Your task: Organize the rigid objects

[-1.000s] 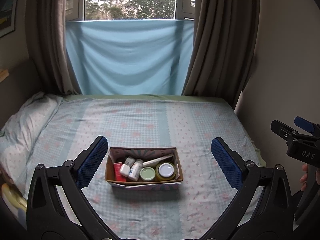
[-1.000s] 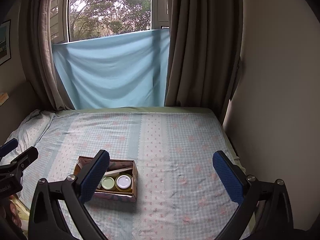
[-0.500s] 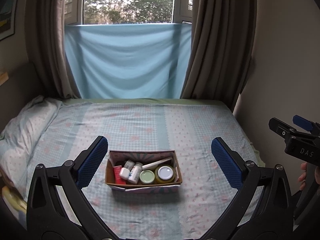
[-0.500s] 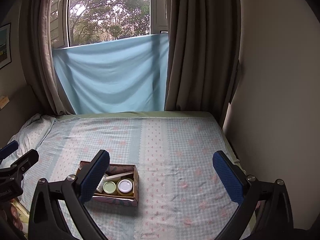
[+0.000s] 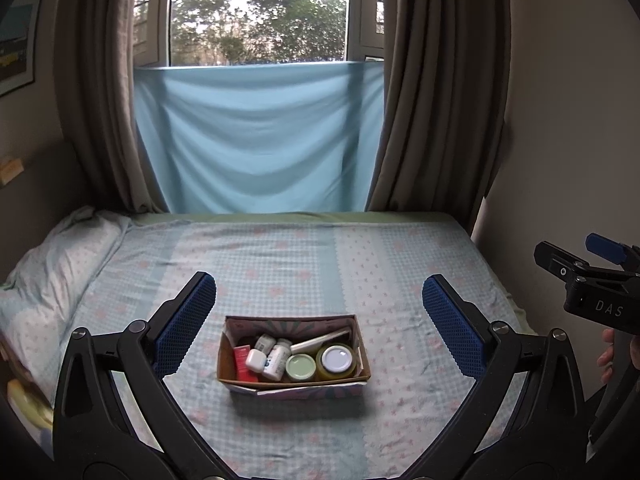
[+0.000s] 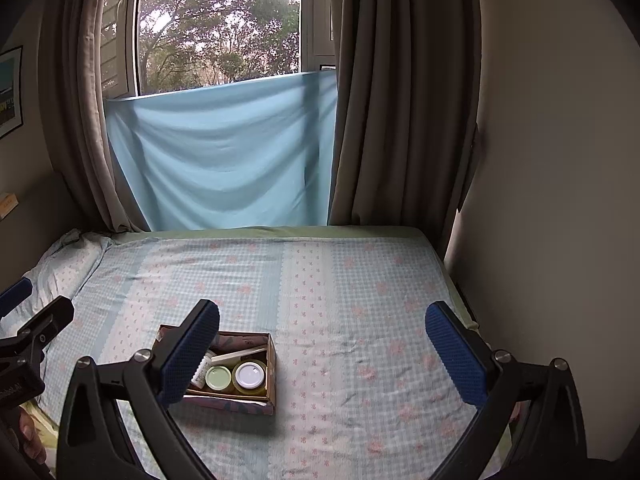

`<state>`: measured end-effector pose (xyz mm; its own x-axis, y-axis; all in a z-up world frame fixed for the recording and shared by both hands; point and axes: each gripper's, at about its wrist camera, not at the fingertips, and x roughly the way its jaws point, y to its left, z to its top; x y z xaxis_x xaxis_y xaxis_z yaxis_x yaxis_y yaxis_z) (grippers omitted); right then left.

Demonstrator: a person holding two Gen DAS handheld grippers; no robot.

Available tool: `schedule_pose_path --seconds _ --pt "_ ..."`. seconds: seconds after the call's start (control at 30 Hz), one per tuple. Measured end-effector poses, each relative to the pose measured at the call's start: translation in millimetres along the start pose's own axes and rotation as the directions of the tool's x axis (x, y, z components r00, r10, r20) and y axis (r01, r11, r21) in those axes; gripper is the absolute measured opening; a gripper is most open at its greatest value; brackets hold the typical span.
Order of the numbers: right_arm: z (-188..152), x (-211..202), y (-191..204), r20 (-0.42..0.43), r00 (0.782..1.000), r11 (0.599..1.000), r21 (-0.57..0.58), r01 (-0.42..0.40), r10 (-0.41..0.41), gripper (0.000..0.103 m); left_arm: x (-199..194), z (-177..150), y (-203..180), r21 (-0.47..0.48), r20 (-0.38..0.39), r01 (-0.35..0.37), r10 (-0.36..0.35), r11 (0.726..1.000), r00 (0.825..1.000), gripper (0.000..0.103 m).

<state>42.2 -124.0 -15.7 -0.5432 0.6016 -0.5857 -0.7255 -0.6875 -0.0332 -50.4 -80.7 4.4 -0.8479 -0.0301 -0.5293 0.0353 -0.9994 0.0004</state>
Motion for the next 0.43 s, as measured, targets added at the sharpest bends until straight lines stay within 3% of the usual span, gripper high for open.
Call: schedule_pose_path --seconds 0.43 --pt "2.8 4.9 -0.2 -0.001 1.000 1.000 0.005 0.003 -0.003 0.103 3.2 -2.8 -1.7 -0.012 0.004 0.018 -0.018 1.000 1.000 0.103"
